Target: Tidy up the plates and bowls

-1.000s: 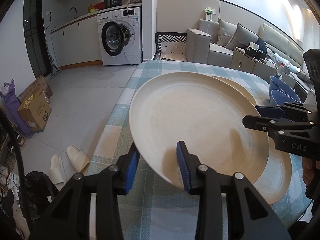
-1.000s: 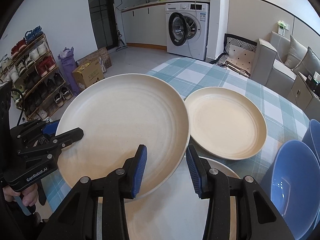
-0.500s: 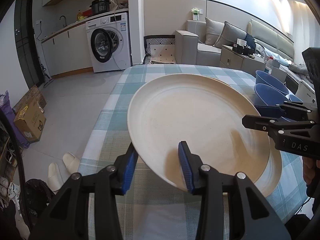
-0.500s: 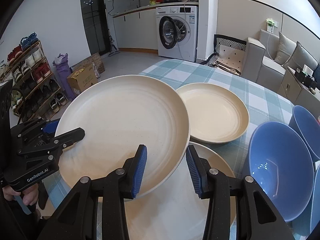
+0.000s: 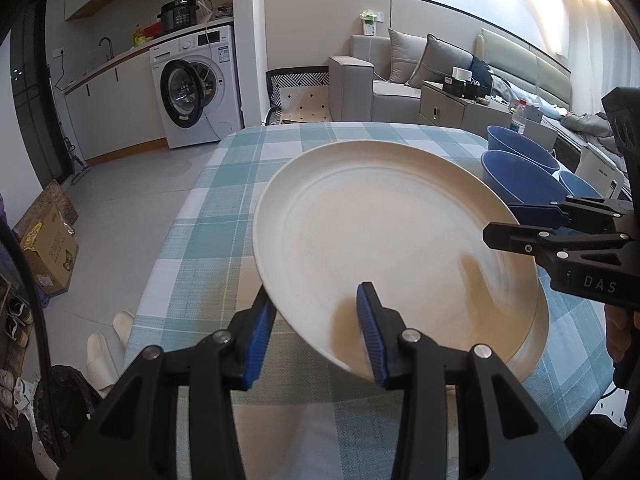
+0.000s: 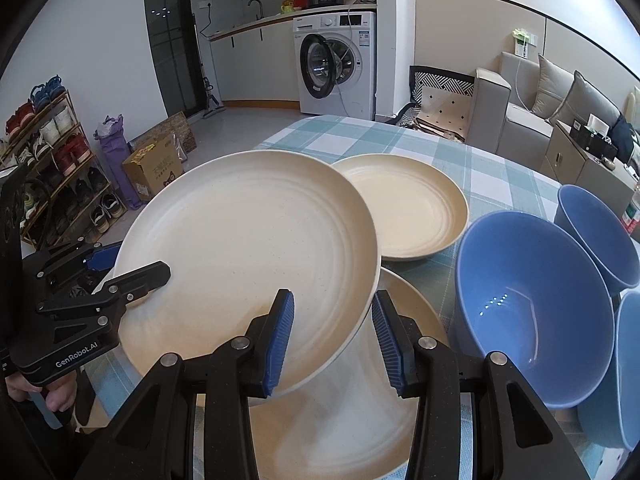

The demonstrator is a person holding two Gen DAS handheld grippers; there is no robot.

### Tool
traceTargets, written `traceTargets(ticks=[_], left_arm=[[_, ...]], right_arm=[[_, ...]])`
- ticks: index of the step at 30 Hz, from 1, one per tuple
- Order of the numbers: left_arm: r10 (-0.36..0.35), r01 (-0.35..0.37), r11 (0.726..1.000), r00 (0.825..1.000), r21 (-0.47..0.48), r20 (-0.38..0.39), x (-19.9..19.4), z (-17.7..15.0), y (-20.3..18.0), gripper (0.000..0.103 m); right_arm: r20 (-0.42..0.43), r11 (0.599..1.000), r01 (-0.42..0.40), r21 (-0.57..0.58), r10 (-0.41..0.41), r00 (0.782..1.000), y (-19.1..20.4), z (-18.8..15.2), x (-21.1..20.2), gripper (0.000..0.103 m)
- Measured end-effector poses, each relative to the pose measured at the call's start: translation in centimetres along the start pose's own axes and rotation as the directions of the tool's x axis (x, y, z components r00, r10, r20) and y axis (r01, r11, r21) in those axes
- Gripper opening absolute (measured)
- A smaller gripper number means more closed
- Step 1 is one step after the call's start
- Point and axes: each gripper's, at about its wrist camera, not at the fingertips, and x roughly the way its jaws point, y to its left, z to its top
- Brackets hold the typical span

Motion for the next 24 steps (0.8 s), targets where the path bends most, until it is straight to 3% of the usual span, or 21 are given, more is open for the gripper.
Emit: traceTargets(ticks=[24], left_arm=[[-0.073, 0.074, 0.996, 0.997, 0.050, -0.017, 0.8, -0.8, -3.1, 0.040]], right_arm=[[0.006, 0.997, 0.048, 0.065, -0.049, 0.999, -1.8, -3.5, -2.0, 0.042]])
